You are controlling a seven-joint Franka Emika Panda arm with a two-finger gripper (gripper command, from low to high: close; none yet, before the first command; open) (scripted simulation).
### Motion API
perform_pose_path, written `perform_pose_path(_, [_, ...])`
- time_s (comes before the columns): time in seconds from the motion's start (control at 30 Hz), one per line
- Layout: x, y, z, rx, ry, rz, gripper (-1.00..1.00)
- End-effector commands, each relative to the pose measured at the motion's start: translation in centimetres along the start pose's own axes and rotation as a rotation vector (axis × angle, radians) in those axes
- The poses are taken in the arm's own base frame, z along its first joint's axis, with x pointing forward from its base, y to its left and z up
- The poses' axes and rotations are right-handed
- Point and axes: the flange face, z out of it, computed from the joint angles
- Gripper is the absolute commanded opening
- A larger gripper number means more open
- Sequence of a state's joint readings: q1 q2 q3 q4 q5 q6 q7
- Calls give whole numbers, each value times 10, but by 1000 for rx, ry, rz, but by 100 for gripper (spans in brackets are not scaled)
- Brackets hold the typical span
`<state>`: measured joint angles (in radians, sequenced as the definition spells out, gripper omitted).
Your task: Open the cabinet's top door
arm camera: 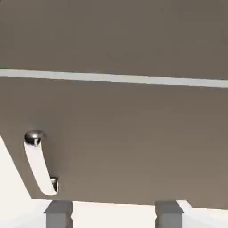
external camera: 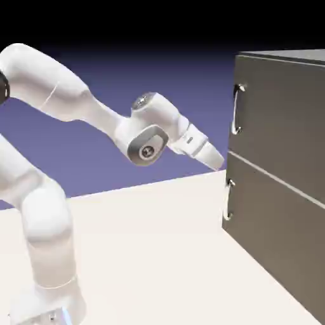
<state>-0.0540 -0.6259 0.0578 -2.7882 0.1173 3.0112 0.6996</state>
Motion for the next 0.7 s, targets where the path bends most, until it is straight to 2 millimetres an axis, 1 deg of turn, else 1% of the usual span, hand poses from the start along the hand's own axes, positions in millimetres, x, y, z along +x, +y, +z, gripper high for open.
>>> perform_pose_path(0.0, [7, -2, -8, 9, 19, 22, 0])
perform_pose_path(0.17, [33, -12, -52, 59, 108, 120, 0])
perform_pose_path(0.33, [47, -23, -94, 119, 190, 196, 0])
perform_pose_path(0.5, [49, -39, -131, 186, 266, 247, 0])
perform_pose_path(0.67, [41, -58, -158, 256, 333, 273, 0])
